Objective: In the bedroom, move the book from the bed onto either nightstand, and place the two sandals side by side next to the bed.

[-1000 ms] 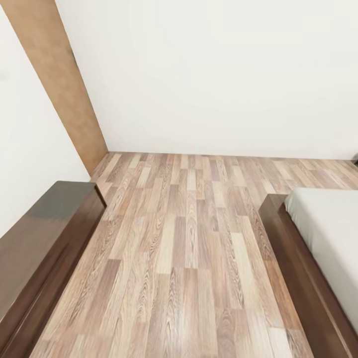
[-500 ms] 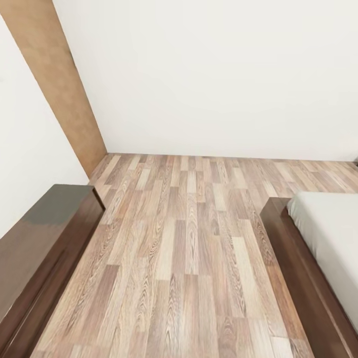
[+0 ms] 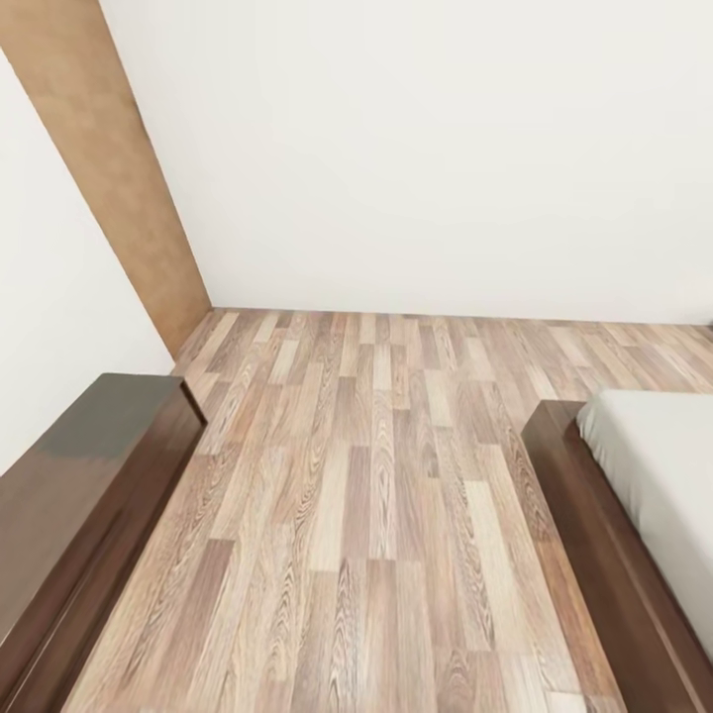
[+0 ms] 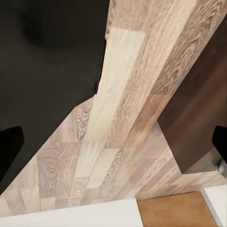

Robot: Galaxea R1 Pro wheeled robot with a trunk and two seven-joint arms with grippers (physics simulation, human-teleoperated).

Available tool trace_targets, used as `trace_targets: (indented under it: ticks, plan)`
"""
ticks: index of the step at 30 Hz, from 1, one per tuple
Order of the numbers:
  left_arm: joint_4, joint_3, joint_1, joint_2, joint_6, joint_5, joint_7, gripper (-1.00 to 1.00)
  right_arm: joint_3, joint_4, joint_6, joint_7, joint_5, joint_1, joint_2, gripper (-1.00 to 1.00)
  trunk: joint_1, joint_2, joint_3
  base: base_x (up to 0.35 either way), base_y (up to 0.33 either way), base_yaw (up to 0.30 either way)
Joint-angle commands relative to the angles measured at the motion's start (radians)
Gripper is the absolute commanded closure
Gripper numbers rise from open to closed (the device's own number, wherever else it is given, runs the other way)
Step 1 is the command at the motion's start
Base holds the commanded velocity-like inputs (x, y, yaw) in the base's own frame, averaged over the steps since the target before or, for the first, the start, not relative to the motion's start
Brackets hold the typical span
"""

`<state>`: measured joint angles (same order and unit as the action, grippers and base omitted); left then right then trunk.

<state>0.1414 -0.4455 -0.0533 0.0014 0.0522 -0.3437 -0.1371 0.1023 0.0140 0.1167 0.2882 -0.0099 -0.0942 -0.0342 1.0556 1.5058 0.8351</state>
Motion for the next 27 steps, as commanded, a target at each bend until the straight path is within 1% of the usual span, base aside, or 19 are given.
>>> trace_targets:
  ticks: [1,27]
  plan:
    - [0.000,-0.009,0.000,0.000,0.003,-0.009,-0.004,-1.00,0.008,0.001,0.004,0.003,-0.001,-0.001,0.000,-1.00,0.000,0.000,0.001,0.125,0.000,0.000]
    - [0.000,-0.009,0.000,0.000,0.003,-0.009,-0.004,-1.00,0.008,0.001,0.004,0.003,-0.001,-0.001,0.000,-1.00,0.000,0.000,0.001,0.128,0.000,0.000]
